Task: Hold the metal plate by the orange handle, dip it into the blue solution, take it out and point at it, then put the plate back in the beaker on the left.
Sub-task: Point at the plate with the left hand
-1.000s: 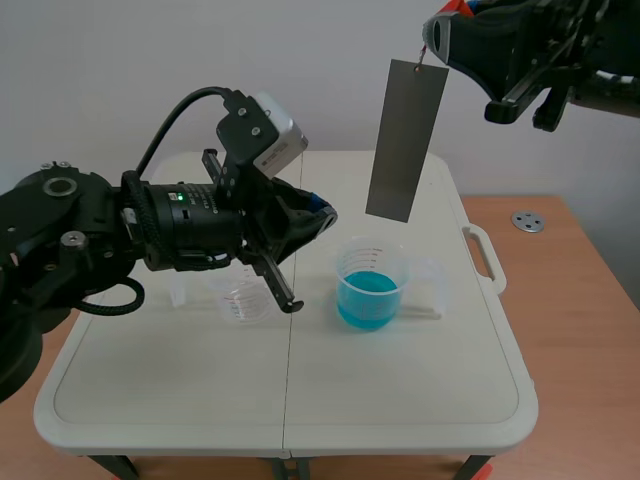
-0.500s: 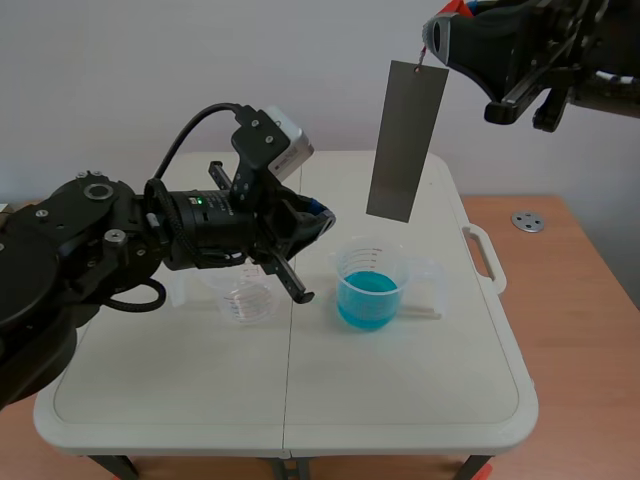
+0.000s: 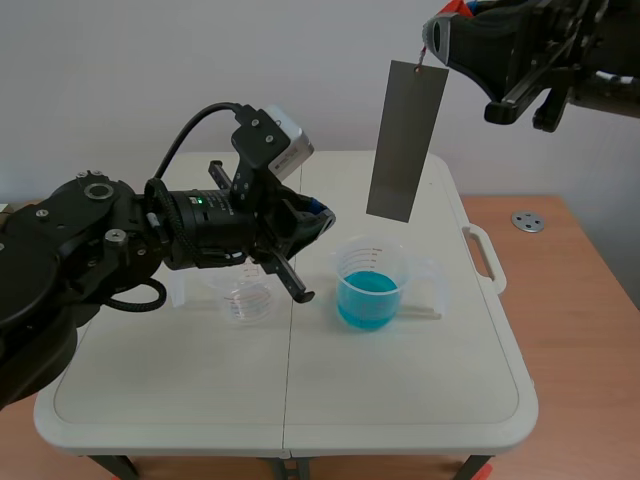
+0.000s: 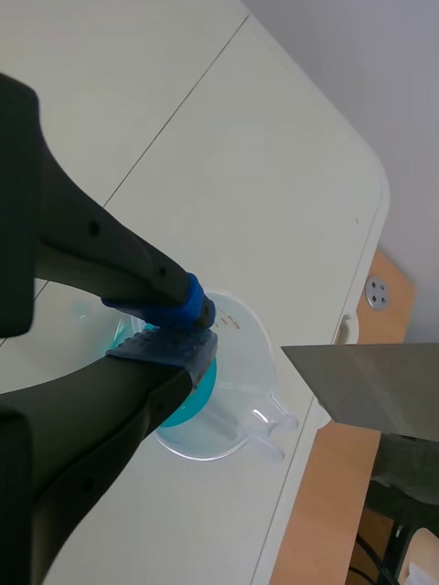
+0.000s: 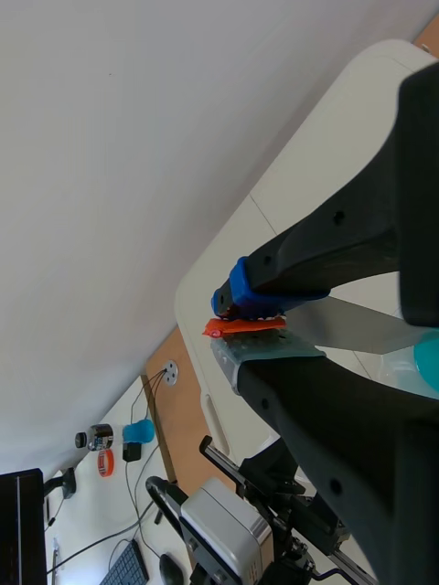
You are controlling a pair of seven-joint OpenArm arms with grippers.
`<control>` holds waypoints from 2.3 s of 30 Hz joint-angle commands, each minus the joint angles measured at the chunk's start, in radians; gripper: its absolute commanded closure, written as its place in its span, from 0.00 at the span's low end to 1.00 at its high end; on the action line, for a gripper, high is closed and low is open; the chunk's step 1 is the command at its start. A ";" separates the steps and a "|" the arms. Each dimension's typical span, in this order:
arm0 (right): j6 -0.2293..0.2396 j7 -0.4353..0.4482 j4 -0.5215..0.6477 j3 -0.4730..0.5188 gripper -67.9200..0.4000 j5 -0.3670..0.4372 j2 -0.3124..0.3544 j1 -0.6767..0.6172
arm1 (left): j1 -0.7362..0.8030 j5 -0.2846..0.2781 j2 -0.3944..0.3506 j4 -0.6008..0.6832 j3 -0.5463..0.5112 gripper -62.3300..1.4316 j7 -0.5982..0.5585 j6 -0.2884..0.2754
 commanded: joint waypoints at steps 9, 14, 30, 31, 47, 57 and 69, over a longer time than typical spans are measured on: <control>0.007 0.015 0.019 0.006 0.97 0.015 0.010 0.013 | 0.117 -0.038 -0.155 0.124 -0.097 0.95 -0.143 0.153; 0.007 0.014 0.019 0.006 0.97 0.015 0.010 0.013 | 0.312 -0.077 -0.283 0.251 -0.245 0.95 -0.187 0.224; 0.007 0.015 0.010 0.006 0.97 0.015 0.009 0.012 | 1.126 -0.176 -0.370 0.388 -0.823 0.95 -0.274 0.309; 0.007 0.015 0.008 0.006 0.97 0.015 0.007 0.012 | 1.165 -0.176 -0.360 0.387 -0.837 0.95 -0.274 0.309; 0.007 0.015 -0.025 -0.026 0.98 0.010 -0.007 0.012 | 1.435 -0.168 -0.166 0.385 -0.842 0.95 -0.273 0.282; 0.007 0.023 -0.092 -0.031 0.98 -0.034 -0.046 0.013 | 1.466 -0.089 -0.080 0.359 -0.735 0.95 -0.270 0.267; 0.007 0.074 -0.182 -0.080 0.97 -0.060 -0.057 0.015 | 1.463 -0.032 -0.067 0.327 -0.659 0.95 -0.270 0.267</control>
